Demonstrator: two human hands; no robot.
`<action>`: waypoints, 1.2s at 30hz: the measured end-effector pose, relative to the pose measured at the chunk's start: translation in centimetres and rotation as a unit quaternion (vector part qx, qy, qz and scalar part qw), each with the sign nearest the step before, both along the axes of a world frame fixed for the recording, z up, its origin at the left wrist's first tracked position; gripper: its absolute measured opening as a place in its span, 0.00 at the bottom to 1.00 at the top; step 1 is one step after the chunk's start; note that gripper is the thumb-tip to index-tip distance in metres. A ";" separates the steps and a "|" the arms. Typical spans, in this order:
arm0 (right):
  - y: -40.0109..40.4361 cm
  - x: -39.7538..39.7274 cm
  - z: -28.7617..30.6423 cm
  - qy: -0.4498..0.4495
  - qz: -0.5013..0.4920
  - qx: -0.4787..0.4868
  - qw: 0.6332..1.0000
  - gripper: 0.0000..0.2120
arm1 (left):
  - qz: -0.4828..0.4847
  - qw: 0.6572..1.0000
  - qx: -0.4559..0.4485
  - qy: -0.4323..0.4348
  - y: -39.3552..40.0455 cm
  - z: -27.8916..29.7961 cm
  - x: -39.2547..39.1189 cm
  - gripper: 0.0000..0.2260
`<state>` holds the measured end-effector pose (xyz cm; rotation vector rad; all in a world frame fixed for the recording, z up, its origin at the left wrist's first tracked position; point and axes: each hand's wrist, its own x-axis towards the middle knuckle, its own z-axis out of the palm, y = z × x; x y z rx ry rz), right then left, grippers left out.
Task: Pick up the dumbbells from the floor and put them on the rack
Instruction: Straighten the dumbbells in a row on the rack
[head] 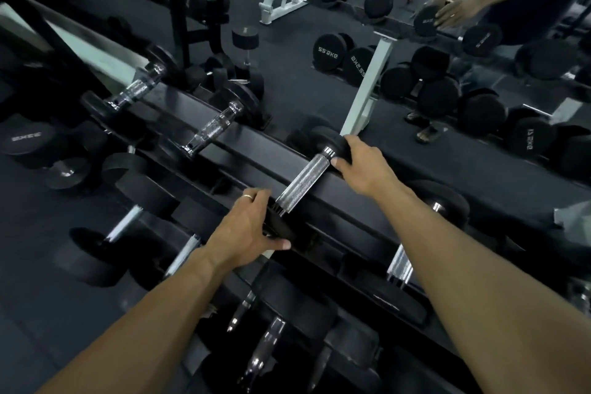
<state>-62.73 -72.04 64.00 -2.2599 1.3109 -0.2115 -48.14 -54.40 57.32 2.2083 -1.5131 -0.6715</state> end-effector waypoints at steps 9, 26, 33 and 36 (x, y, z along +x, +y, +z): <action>-2.1 2.5 0.3 0.068 0.042 -0.020 0.997 0.08 | 0.049 0.997 -0.023 0.051 -0.1 -0.4 -0.7 0.42; -2.2 2.6 0.3 0.049 0.053 -0.006 0.997 0.09 | 0.056 0.997 -0.008 0.057 0.2 -0.2 -0.7 0.47; -0.5 5.9 1.3 -0.022 0.079 -0.083 0.993 0.27 | 0.084 0.994 -0.051 0.048 2.6 1.6 2.5 0.36; 0.6 9.2 1.5 -0.033 0.097 -0.088 0.991 0.27 | 0.084 0.995 -0.053 0.010 3.6 2.3 5.8 0.34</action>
